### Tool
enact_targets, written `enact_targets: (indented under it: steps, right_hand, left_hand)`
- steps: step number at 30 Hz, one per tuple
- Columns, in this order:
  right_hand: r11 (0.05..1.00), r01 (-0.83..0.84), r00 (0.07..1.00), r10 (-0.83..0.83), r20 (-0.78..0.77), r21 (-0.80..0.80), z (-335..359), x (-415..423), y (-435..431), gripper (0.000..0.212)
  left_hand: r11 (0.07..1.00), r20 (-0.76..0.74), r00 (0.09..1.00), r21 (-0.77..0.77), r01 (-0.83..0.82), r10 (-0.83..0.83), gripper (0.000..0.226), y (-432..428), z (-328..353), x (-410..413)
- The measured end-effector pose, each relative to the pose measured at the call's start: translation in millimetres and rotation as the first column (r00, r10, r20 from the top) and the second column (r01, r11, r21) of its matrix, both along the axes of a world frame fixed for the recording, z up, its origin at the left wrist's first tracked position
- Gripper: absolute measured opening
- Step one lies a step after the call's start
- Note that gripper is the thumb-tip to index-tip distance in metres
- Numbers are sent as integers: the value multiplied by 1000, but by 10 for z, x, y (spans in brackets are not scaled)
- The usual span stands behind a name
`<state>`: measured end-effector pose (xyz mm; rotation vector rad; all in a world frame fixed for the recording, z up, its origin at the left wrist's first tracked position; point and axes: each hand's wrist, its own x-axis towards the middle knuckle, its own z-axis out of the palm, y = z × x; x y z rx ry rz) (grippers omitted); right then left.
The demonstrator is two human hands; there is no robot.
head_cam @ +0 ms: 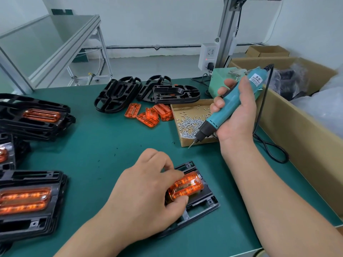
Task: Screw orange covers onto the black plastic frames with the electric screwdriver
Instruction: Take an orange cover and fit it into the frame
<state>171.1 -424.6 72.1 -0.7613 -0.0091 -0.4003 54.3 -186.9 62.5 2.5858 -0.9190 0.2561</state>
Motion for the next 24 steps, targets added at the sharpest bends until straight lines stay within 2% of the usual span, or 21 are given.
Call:
enact_targets:
  steps: [8,12,19,21,24]
  right_hand:
    - [1000,-1,1000,1,6,9,5,-3,-20,30]
    - [1000,-4,1000,4,13,2,7,-4,-22,31]
    - [1000,-4,1000,3,25,14,13,1,-28,31]
    - [1000,-8,999,8,31,9,10,-4,-27,31]
    - [1000,-16,999,16,37,8,3,-1,-24,31]
  left_hand:
    - [999,-48,999,34,27,-26,41,-13,-15,20]
    - [1000,-96,995,-3,17,-17,42,29,-49,54]
    - [999,-183,982,-29,38,-43,16,62,-100,126]
    - [999,-182,982,-20,45,-48,20,45,-116,134]
    - [999,-188,981,-8,52,-53,38,27,-104,143]
